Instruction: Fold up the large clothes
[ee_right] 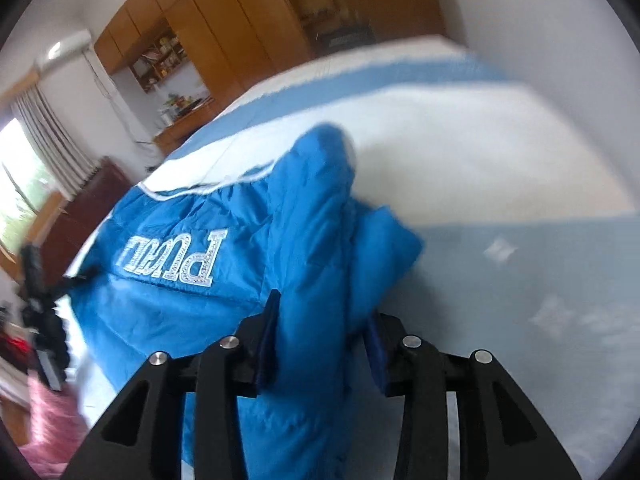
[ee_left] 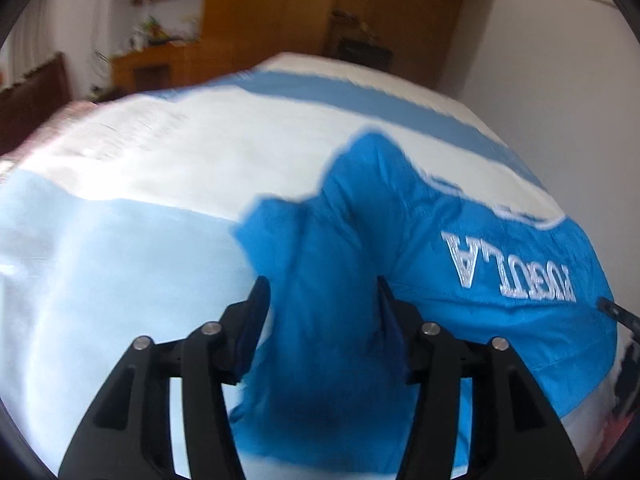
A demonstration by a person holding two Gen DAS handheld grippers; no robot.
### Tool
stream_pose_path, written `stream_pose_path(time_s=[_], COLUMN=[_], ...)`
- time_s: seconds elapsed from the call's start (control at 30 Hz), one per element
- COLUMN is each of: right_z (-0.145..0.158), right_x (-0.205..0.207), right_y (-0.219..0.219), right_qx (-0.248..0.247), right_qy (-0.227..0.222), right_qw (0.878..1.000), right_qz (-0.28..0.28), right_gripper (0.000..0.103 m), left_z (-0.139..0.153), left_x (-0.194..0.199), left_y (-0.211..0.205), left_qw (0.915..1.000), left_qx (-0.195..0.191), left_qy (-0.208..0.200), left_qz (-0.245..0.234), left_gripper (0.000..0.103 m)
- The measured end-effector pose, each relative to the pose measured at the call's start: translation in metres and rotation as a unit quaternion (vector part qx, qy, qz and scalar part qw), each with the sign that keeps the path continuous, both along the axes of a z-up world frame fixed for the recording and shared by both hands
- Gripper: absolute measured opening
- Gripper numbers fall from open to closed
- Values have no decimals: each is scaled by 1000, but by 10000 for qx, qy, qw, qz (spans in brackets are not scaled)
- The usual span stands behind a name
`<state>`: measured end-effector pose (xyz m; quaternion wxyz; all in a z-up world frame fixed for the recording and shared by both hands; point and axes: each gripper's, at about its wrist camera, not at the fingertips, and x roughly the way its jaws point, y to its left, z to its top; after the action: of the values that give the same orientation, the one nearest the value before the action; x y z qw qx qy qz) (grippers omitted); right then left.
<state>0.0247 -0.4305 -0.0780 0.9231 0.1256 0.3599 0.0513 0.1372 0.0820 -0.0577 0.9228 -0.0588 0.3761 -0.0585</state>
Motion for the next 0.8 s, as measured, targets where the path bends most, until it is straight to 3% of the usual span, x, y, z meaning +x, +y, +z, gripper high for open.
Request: stream_pose_path(time_s=[0.13, 0.17, 0.3, 0.5, 0.73, 0.8], right_z=[28, 33, 33, 9, -21, -32], right_x=[-32, -36, -29, -11, 7, 11], right_y=[22, 28, 51, 52, 60, 61], right_qx=[-823, -845, -869, -581, -590, -583], right_qy=[-752, -843, -809, -581, -85, -8], right_qw=[9934, 9927, 9929, 9966, 9982, 9983], right_qz=[-259, -165, 47, 71, -20, 21], right_gripper=[29, 23, 16, 15, 14, 14], left_z=[33, 40, 47, 21, -20, -32], left_x=[-32, -37, -49, -37, -14, -10], left_y=[-3, -9, -41, -77, -84, -86], left_qw=[9973, 9970, 9962, 9954, 9963, 9957], left_qx=[328, 294, 234, 455, 401, 479], left_qy=[-600, -695, -762, -519, 22, 16], left_qz=[272, 165, -337, -662, -762, -797], left_gripper=[54, 54, 54, 54, 53, 54])
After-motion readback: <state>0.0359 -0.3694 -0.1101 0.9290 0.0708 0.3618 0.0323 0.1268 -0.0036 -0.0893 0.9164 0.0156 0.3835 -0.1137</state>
